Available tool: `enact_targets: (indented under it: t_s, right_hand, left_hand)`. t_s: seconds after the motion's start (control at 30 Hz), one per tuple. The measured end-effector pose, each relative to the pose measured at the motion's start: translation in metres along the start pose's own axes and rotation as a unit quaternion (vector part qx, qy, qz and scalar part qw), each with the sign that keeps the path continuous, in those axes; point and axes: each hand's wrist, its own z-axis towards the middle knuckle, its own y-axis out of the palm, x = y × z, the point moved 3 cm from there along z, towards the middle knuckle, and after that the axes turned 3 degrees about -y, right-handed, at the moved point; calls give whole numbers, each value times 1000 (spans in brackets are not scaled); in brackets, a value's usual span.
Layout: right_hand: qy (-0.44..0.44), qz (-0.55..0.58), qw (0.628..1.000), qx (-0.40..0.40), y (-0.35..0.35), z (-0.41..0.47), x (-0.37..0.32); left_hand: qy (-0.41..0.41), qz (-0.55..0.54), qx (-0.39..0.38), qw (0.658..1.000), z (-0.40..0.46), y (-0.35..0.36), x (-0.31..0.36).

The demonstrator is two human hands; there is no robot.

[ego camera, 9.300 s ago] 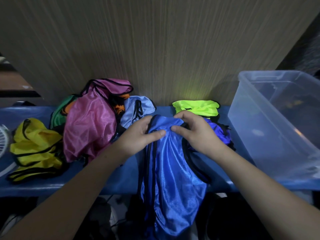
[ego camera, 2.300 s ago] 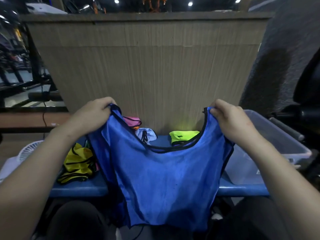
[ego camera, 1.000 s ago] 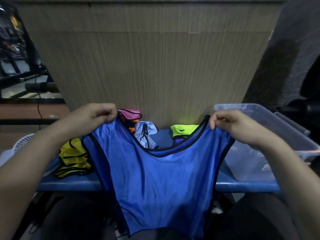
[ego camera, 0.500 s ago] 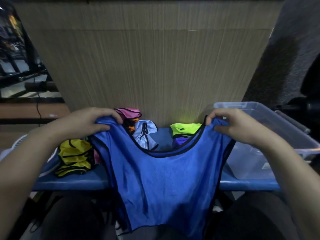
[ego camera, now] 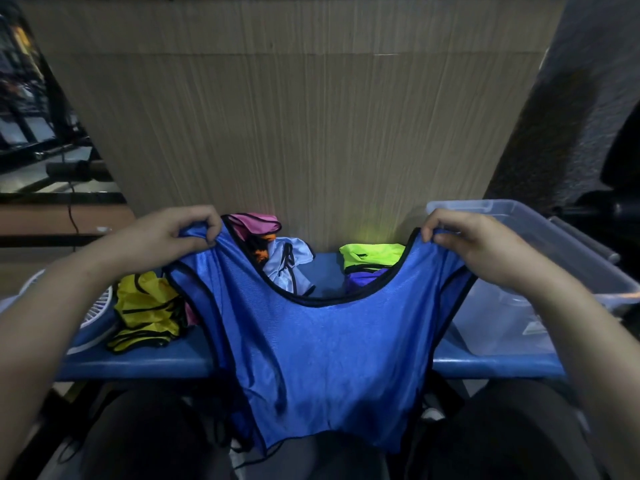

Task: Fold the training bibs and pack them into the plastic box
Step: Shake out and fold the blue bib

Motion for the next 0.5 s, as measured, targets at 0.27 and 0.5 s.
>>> enact_targets:
  t_s: [0.27,0.5]
  right_hand:
    - [38,-11,997,61,-13,2,11]
    - [21,-2,999,46,-14,0,8]
  left_hand:
    - [-28,1,-11,1000,-7,-10,-19]
    - [-38,18,-35,999,-7,-6,-21]
